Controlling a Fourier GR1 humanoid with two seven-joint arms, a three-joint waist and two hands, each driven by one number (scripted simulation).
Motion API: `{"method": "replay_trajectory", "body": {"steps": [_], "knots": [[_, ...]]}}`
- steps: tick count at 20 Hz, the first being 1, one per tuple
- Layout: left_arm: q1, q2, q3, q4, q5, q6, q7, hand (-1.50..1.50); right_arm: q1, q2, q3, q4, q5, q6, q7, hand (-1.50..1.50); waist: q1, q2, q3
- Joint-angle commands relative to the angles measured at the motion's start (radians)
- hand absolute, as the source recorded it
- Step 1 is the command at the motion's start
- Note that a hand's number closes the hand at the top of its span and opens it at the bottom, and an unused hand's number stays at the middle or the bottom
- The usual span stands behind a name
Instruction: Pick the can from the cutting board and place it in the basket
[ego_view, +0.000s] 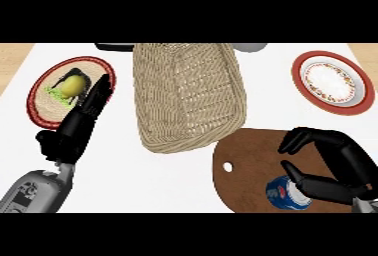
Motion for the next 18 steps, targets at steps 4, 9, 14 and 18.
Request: {"method": "replay_trajectory", "body": {"steps": [4,9,14,18], "knots": [[0.093,0.049,0.036,0.008,0.023,-0.115,-0.127,0.0,0.169,0.154,0.255,-0.2,0.394,-0.292,0.024,-1.5,-0.011,-0.002,-0.007],[0.054,0.037,0.039,-0.005,0.018,-0.086,-0.064,0.0,0.151,0.028,0.206,-0.335,0.649,-0.393,0.332,-1.5,-0.032,-0.01,-0.011],[0.104,0.071,0.051,-0.019,0.024,-0.119,-0.084,0.0,0.118,-0.189,0.018,-0.519,0.731,-0.27,0.622,-1.5,-0.031,-0.014,-0.014],[0.068,0.07,0.067,-0.013,0.041,-0.129,-0.055,0.0,0.106,-0.367,0.003,-0.594,0.678,-0.023,0.797,-1.5,-0.022,-0.005,-0.013]]}}
